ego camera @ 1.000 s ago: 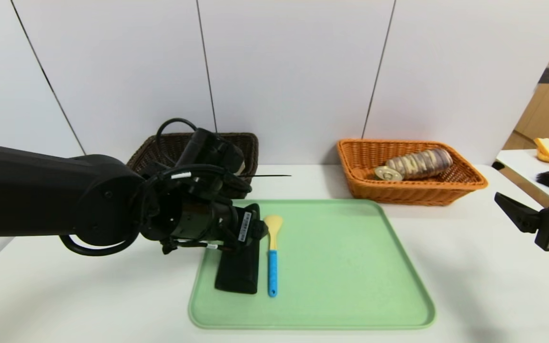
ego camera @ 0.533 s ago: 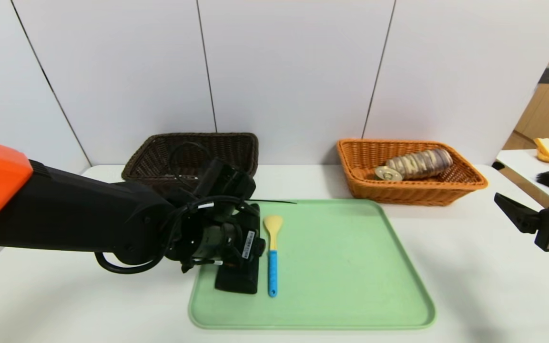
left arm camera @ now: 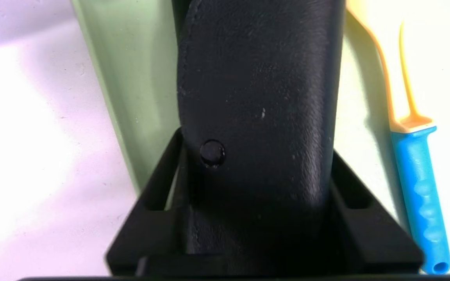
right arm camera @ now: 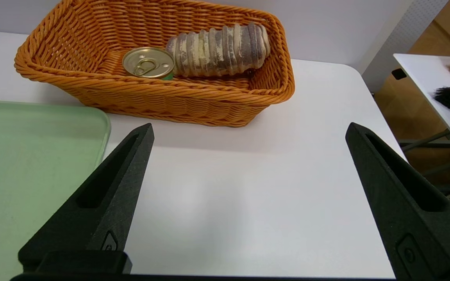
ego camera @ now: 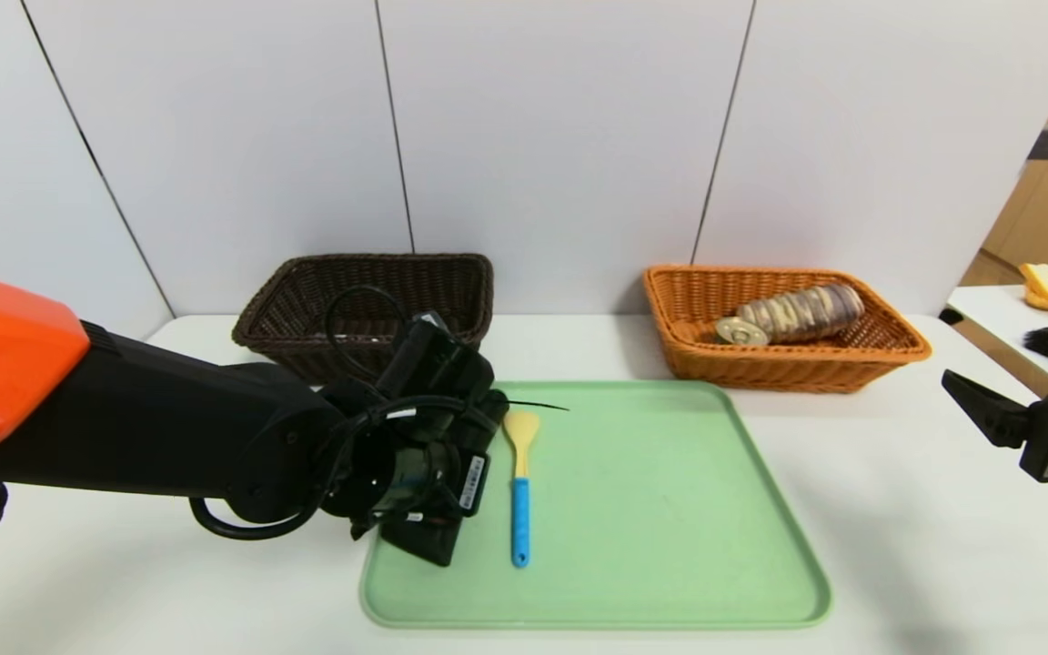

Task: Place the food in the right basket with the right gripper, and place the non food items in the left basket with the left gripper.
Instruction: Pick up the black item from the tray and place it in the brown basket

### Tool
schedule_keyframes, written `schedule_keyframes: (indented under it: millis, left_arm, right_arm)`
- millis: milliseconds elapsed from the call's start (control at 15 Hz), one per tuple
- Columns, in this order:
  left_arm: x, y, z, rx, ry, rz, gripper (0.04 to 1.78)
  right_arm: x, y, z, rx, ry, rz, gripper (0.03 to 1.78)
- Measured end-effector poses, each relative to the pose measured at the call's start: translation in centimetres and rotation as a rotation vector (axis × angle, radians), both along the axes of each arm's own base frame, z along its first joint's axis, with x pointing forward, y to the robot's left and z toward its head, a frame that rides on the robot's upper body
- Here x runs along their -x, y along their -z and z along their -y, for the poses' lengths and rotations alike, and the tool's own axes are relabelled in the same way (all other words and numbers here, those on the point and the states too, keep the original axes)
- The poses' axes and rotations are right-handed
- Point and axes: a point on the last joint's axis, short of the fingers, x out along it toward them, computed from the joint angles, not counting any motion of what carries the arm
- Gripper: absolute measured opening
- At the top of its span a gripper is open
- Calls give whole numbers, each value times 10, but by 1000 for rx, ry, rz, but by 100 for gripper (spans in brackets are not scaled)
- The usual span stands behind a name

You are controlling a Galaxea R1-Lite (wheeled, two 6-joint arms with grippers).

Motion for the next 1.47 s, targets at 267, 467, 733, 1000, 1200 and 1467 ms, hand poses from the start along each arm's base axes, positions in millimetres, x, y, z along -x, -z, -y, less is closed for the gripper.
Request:
schedule_keyframes:
  millis: [267, 467, 733, 1000, 1200, 1467]
  left_arm:
    - [5, -7, 10, 46, 32, 48, 63]
    - [12, -24, 11, 101, 54, 120, 51]
    - [14, -75, -6, 177, 70, 342, 49]
    - [-13, -120, -53, 167, 2, 651, 48]
    - [-33, -144, -88, 165, -29, 774, 48]
    - [-69, -132, -122, 116, -83, 719, 48]
  right_arm:
    - [2, 3, 0, -3, 0, -9, 169]
    - [1, 4, 0, -5, 2, -14, 169]
    - [-2, 4, 0, -8, 1, -20, 169]
    - [-6, 5, 1, -6, 1, -31, 169]
    - [-7, 6, 1, -7, 0, -38, 169]
    - [-11, 7, 1, -8, 0, -46, 169]
